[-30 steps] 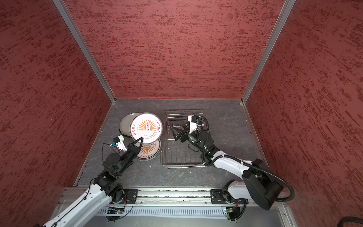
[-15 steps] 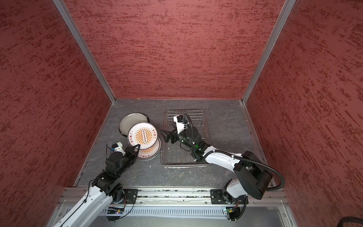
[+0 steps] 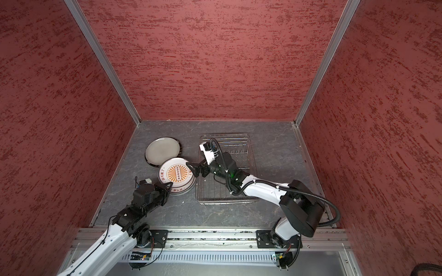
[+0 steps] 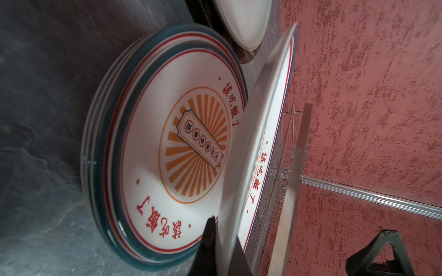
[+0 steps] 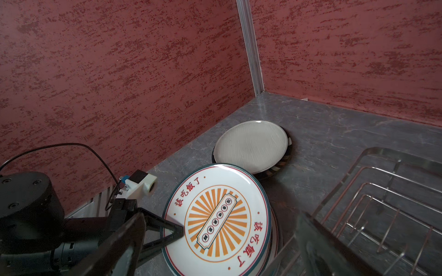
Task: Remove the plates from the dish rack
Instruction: 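Lower the sunburst plate onto the sunburst stack with the left gripper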
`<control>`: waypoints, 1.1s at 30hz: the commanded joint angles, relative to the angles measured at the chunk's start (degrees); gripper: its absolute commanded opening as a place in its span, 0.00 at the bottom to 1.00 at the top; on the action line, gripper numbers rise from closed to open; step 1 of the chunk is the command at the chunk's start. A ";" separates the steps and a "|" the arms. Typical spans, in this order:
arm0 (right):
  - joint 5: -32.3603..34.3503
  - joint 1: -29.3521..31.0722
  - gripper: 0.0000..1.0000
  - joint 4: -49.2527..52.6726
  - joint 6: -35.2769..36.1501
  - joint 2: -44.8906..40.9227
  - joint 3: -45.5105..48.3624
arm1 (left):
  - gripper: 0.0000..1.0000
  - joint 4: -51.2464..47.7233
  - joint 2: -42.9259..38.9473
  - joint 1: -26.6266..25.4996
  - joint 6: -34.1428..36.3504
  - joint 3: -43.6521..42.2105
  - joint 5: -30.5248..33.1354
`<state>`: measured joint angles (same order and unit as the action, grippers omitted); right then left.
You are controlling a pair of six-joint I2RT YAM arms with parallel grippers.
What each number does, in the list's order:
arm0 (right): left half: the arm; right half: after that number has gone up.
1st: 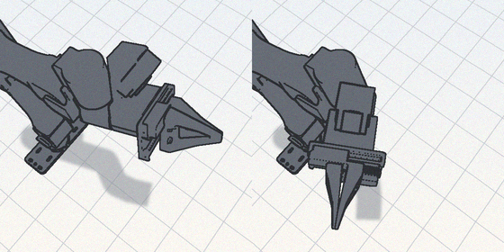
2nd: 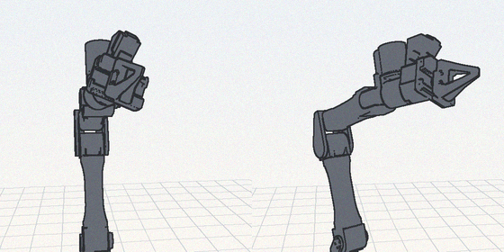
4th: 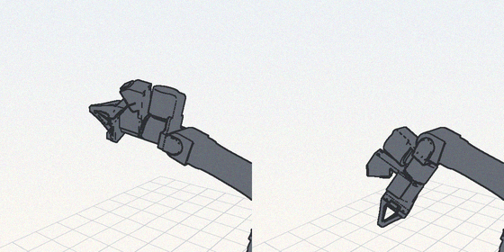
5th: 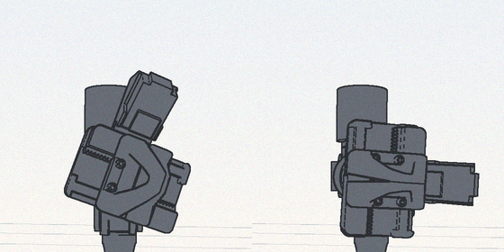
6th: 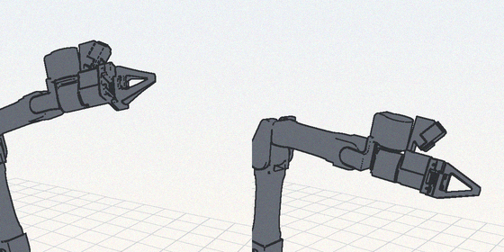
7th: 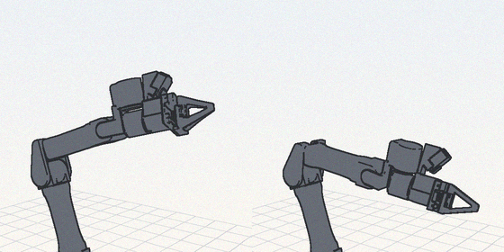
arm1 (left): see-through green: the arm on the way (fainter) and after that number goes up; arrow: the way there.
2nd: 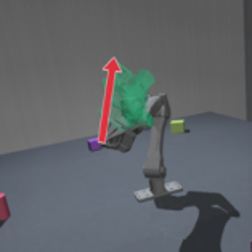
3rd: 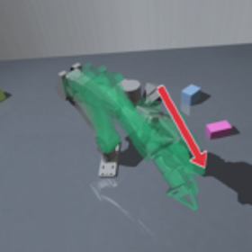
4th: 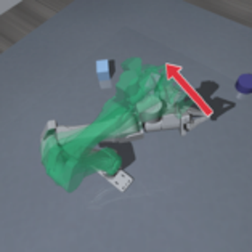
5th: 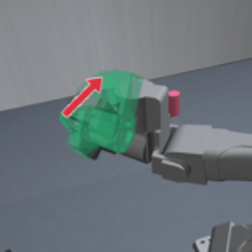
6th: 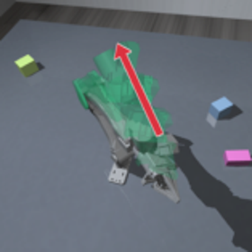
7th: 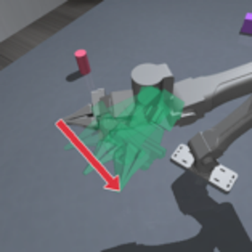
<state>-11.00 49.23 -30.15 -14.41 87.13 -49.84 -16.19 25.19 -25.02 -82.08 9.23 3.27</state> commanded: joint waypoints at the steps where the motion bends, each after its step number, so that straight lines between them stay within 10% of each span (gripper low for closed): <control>1: 0.22 0.43 0.99 5.38 3.60 -0.20 -2.12 | 0.00 -3.54 -0.14 -0.26 -3.08 3.72 0.89; 25: 3.22 0.69 0.97 9.59 3.69 0.94 -4.36 | 0.00 -2.76 9.26 -3.11 -7.42 5.73 4.25; 33: 3.29 0.86 0.97 9.06 3.43 0.69 -3.93 | 0.29 -2.43 9.11 -3.11 -7.43 5.31 4.54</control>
<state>-8.73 49.47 -20.60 -11.92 87.99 -52.77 -19.66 34.54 -27.99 -89.34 13.63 6.57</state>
